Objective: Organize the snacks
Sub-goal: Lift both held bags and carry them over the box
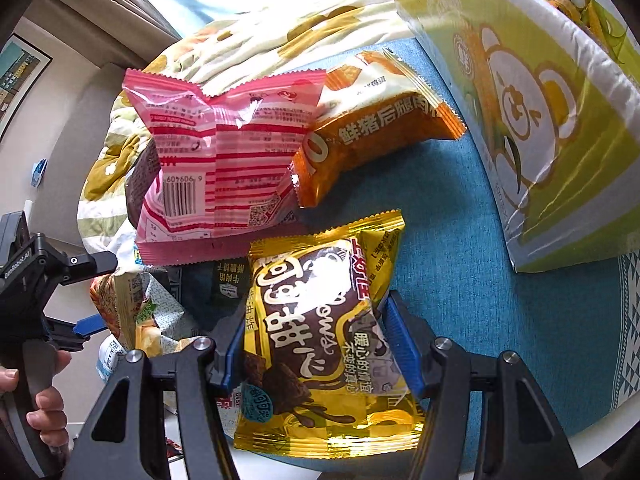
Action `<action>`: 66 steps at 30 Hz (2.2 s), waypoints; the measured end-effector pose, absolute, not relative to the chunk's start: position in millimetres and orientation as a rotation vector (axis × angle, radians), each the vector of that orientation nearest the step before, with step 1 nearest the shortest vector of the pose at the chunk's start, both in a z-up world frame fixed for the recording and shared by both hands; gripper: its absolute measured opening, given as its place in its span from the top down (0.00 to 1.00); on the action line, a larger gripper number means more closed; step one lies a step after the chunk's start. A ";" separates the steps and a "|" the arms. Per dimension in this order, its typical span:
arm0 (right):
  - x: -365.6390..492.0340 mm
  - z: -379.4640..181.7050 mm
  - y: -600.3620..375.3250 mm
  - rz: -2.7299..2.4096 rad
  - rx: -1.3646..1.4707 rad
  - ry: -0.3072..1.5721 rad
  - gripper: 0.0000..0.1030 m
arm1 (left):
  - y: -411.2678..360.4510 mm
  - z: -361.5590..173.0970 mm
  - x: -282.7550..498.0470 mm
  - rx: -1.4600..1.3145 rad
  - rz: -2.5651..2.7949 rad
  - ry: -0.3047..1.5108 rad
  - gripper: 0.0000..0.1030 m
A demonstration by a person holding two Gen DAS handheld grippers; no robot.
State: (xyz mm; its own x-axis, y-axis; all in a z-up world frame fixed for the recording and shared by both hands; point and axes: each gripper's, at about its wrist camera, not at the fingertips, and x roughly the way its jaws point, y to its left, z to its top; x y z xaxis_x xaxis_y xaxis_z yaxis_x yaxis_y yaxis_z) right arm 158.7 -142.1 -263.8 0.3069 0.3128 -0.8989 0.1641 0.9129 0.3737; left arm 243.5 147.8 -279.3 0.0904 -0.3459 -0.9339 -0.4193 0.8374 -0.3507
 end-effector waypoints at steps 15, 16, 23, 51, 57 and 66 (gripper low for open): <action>170.1 -277.3 -134.6 0.093 0.437 1.282 0.45 | 131.2 -282.6 251.5 -0.586 -0.011 1.518 0.39; 168.9 -276.6 -133.7 0.092 0.436 1.279 0.45 | 131.1 -280.7 251.1 -0.588 -0.020 1.514 0.39; 155.1 -259.3 -134.2 0.080 0.410 1.232 0.45 | 140.4 -248.5 235.8 -0.536 -0.067 1.450 0.42; 122.9 -87.5 -275.1 -0.037 0.347 0.851 0.45 | -95.7 -69.3 245.7 -0.245 -0.421 1.034 0.42; 131.8 -86.1 -345.0 -0.033 0.319 0.852 0.45 | -196.0 -93.0 252.7 -0.203 -0.451 1.064 0.42; 143.9 -111.3 -409.7 0.012 0.318 0.928 0.45 | -265.7 -148.0 254.6 -0.124 -0.352 1.151 0.04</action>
State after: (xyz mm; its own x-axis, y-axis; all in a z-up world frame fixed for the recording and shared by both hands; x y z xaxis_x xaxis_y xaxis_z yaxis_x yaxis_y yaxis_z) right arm 143.9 -409.7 -111.3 0.6029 0.1464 -0.7843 0.1255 0.9534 0.2744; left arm 254.6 -265.7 -148.0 0.3602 -0.3351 -0.8706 0.2092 0.9385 -0.2746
